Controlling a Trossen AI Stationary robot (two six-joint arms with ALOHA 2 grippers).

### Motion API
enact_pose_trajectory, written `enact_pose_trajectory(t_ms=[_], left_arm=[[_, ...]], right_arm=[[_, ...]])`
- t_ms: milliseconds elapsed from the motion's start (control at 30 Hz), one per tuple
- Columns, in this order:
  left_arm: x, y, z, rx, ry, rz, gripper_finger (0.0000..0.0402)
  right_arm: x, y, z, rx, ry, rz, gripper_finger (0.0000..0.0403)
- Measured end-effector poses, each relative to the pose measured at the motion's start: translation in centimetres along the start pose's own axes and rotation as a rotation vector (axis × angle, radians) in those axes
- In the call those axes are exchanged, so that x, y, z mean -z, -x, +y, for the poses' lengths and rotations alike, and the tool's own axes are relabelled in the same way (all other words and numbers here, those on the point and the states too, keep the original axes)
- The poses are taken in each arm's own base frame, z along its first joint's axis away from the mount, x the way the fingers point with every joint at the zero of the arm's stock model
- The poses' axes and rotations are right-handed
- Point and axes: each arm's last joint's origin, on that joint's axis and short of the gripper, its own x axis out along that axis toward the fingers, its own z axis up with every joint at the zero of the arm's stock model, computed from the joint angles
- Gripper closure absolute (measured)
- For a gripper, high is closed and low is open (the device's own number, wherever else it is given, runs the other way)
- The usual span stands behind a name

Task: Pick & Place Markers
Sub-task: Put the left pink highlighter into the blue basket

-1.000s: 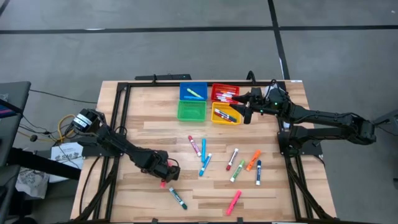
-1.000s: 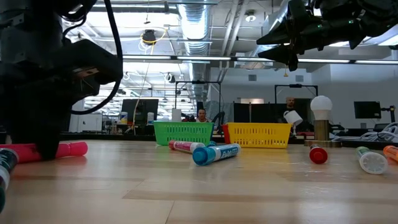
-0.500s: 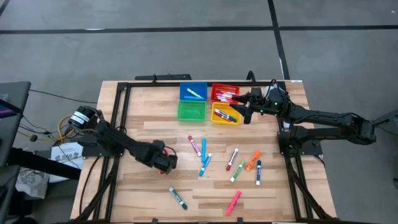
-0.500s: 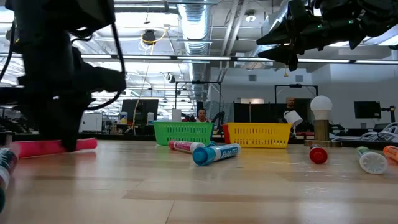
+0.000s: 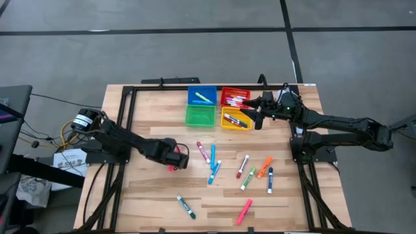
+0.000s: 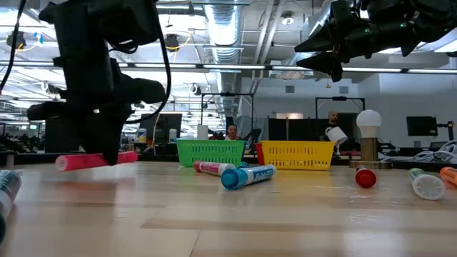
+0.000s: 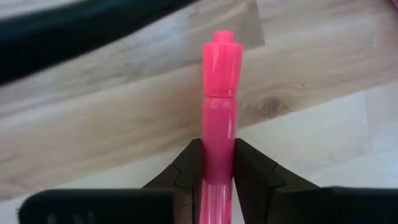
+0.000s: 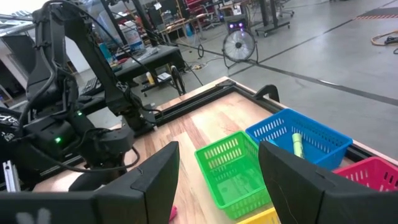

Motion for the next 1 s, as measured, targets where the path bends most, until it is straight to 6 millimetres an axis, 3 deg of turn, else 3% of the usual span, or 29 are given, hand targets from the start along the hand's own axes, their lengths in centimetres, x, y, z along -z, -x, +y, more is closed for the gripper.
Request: enact_pose_trajectory(t_ms=[433, 700, 867, 1000], left_arm=[[-2.5, 0.4, 0.1, 0.035, -0.049, -0.02, 0.0335], [-5.7, 4.3, 0.5, 0.222, -0.247, -0.126, 0.0334], [-7.8, 7.5, 0.7, 0.406, -0.435, -0.284, 0.0334], [-9.7, 9.5, 1.0, 0.497, -0.476, -0.43, 0.0334]], right_arm=[[0.0, 0.0, 0.0, 0.0, 0.0, 0.0, 0.0194], [0.0, 0.0, 0.0, 0.0, 0.0, 0.0, 0.0194], [0.0, 0.0, 0.0, 0.0, 0.0, 0.0, 0.0194], [0.0, 0.0, 0.0, 0.0, 0.0, 0.0, 0.0194]])
